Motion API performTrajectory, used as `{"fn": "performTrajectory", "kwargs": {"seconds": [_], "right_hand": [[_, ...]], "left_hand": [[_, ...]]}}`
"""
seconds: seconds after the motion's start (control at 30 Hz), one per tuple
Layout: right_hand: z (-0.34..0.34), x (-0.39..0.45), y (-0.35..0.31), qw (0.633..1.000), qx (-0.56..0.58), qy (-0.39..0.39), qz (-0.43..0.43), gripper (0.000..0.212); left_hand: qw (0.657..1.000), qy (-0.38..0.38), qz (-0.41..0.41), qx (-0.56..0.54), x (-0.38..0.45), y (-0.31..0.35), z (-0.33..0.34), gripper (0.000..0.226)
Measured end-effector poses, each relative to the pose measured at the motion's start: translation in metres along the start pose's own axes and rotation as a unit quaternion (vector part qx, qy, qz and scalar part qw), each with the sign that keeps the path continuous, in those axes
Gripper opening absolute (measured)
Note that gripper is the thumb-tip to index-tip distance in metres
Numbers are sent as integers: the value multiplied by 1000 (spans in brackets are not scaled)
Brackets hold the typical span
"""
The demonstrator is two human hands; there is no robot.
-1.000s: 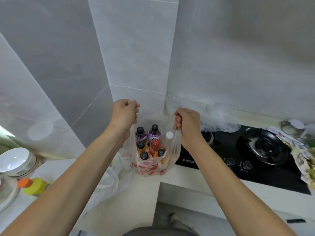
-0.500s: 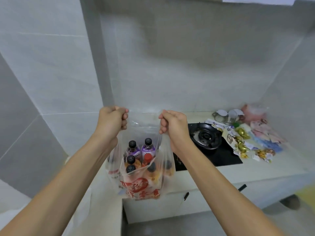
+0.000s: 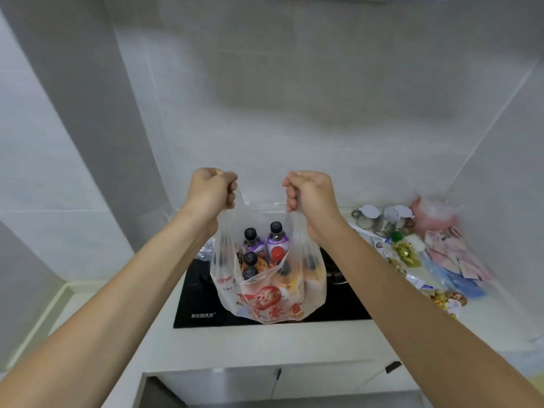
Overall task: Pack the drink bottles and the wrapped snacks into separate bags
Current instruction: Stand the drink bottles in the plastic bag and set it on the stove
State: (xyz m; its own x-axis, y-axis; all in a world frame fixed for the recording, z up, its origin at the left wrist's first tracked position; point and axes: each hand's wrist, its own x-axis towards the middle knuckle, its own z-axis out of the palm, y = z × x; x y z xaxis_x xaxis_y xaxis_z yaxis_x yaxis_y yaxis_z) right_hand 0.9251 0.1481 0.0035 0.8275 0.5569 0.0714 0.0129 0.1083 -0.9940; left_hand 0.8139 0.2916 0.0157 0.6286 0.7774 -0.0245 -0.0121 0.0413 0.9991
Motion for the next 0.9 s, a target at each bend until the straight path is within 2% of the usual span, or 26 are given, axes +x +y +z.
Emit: {"fn": "performTrajectory", "kwargs": {"seconds": [0.13, 0.27, 0.5, 0.7, 0.9], "right_hand": [[-26, 48, -7, 1000, -4, 19, -4, 21], [-47, 96, -10, 999, -9, 43, -9, 22], [-46, 175, -13, 997, -7, 70, -11, 26], [-33, 245, 2, 995, 14, 91, 23, 27], [-32, 299, 42, 993, 21, 89, 73, 28]], "left_hand": [[1000, -19, 17, 9, 33, 9, 38, 24], [999, -38, 31, 0, 75, 14, 71, 18], [995, -88, 54, -3, 148, 22, 94, 14], [996, -68, 49, 18, 214, 13, 107, 13], [998, -43, 14, 34, 262, -16, 118, 24]]}}
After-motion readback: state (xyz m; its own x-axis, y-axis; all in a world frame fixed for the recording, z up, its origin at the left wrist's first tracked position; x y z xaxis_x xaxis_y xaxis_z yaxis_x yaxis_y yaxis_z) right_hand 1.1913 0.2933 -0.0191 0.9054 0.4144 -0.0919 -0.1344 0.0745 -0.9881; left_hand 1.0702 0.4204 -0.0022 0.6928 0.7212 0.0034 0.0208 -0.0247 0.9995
